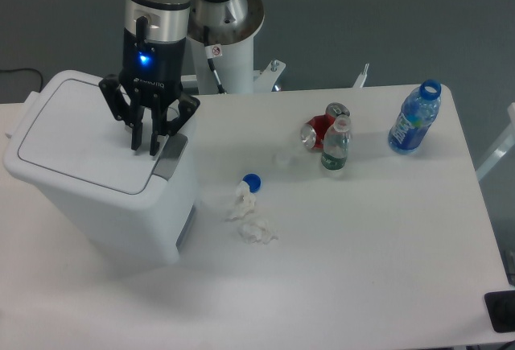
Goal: Close the trash can
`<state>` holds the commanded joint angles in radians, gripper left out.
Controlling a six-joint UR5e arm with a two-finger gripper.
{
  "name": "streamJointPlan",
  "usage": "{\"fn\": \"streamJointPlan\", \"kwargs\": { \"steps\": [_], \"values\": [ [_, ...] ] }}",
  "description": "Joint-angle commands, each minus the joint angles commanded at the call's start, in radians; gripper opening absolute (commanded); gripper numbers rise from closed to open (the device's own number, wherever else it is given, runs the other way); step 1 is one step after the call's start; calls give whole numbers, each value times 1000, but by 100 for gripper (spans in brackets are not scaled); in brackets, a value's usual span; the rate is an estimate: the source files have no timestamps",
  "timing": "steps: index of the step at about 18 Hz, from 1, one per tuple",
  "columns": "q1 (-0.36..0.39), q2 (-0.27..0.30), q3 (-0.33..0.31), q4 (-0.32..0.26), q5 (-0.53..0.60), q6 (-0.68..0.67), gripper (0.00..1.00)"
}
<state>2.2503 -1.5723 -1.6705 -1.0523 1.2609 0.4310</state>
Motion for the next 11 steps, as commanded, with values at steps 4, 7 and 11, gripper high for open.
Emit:
{"fn": "streamJointPlan", "kwargs": {
  "steps": [4, 7, 11],
  "values": [
    [0, -2, 0, 2, 0, 0, 33],
    [0, -2, 0, 0, 0, 0, 33],
    [-2, 15, 8, 2, -8, 23, 34]
  ]
}}
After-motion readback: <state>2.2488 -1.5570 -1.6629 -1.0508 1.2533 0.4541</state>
